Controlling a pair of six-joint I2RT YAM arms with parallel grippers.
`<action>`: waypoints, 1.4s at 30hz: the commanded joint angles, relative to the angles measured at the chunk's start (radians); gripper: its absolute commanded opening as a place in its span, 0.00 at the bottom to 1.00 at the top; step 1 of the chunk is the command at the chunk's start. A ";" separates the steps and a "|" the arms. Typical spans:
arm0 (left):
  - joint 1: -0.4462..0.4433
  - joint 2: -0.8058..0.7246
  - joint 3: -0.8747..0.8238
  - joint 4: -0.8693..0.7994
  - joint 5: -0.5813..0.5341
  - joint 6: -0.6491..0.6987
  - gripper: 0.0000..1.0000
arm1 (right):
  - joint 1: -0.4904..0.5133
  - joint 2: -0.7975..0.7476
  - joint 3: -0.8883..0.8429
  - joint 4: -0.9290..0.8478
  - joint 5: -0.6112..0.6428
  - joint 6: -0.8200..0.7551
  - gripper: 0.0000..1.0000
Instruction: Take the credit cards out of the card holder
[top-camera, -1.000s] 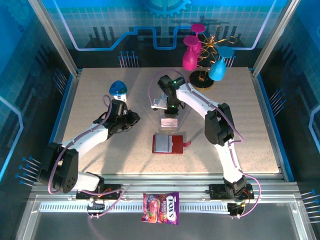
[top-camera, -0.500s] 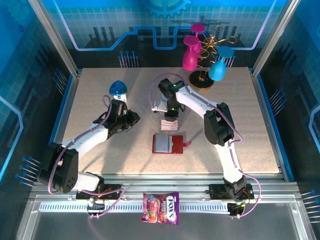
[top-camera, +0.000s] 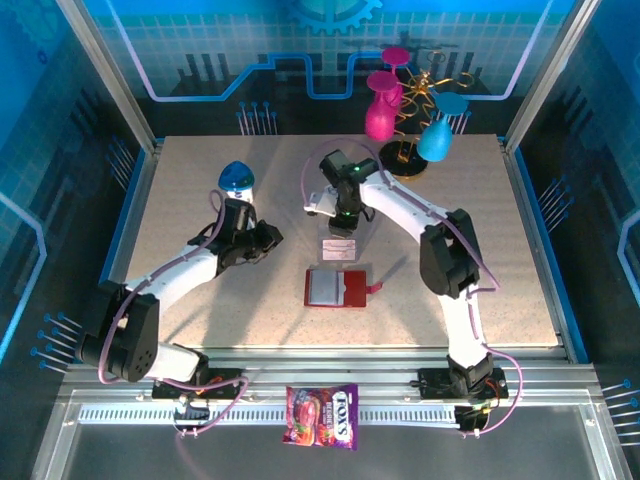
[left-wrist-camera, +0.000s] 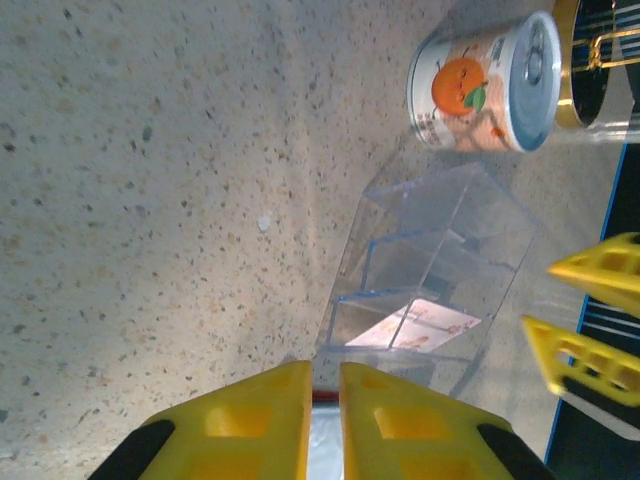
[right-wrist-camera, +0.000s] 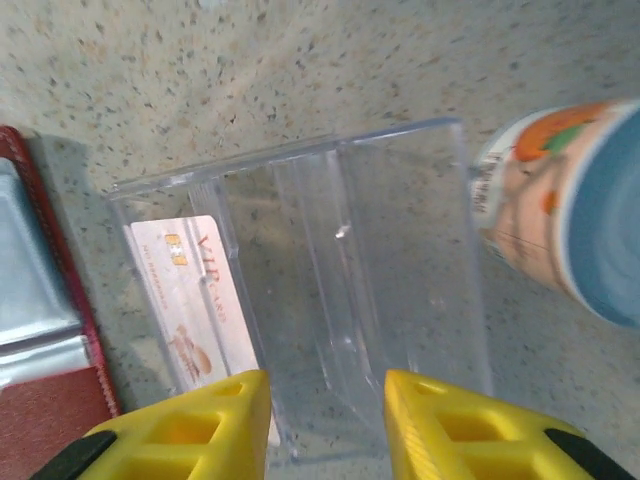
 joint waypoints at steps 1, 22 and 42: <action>-0.002 0.036 0.020 0.008 0.092 0.032 0.16 | 0.009 -0.093 -0.057 0.074 -0.034 0.199 0.37; -0.144 0.232 0.019 -0.001 0.279 0.035 0.10 | 0.014 -0.369 -0.741 0.577 -0.594 1.303 0.25; -0.152 0.290 0.022 -0.121 0.266 0.087 0.04 | 0.052 -0.277 -0.856 0.701 -0.665 1.415 0.29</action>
